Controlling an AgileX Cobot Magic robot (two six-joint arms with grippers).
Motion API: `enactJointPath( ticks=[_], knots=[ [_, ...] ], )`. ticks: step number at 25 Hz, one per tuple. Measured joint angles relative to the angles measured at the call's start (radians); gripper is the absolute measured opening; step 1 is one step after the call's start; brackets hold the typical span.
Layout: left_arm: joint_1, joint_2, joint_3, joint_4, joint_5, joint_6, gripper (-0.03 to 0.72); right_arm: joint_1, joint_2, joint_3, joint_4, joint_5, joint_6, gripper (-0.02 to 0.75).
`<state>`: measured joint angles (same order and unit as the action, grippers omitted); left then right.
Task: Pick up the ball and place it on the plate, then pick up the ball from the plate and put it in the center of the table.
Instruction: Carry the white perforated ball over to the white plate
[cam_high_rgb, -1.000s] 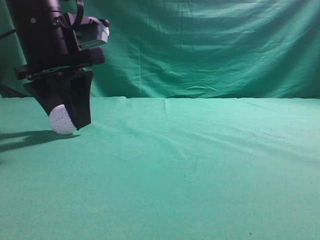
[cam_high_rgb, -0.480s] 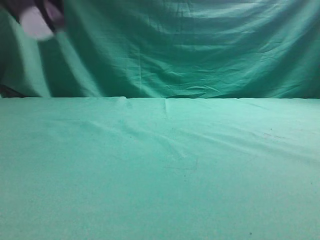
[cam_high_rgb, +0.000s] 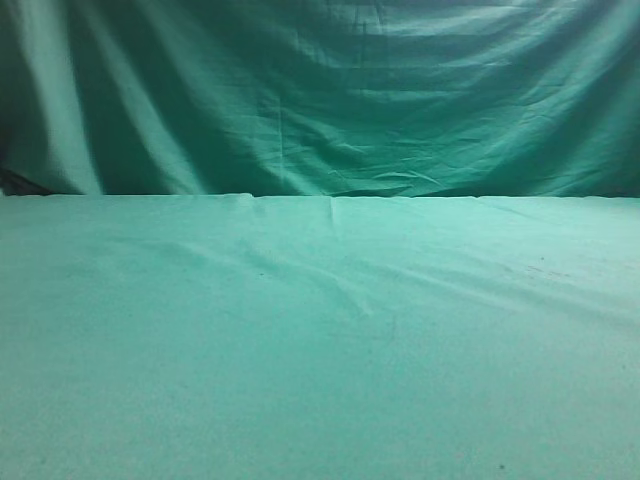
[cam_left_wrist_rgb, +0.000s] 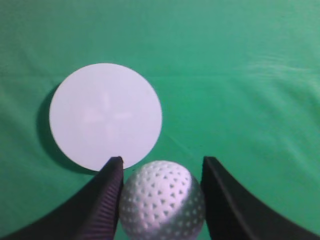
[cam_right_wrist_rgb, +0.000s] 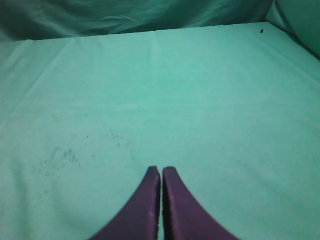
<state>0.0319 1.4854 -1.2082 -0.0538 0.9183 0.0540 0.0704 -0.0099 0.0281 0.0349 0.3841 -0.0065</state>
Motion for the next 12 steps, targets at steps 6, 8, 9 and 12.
enactJointPath(
  ticks=[6, 8, 9, 12],
  knots=[
    [0.063, 0.123, 0.0, 0.062, -0.011, -0.045, 0.306, 0.0, 0.0, 0.0, 0.0, 0.0, 0.0, 0.0],
    [0.064, 0.148, 0.0, 0.077, -0.019, -0.051, 0.306, 0.0, 0.0, 0.0, 0.0, 0.0, 0.0, 0.0],
    [0.064, 0.172, 0.0, 0.086, -0.032, -0.05, 0.306, 0.0, 0.0, 0.0, 0.0, 0.0, 0.0, 0.0],
    [0.064, 0.253, 0.0, 0.124, -0.092, -0.052, 0.306, 0.0, 0.0, 0.0, 0.0, 0.0, 0.0, 0.0]
  ],
)
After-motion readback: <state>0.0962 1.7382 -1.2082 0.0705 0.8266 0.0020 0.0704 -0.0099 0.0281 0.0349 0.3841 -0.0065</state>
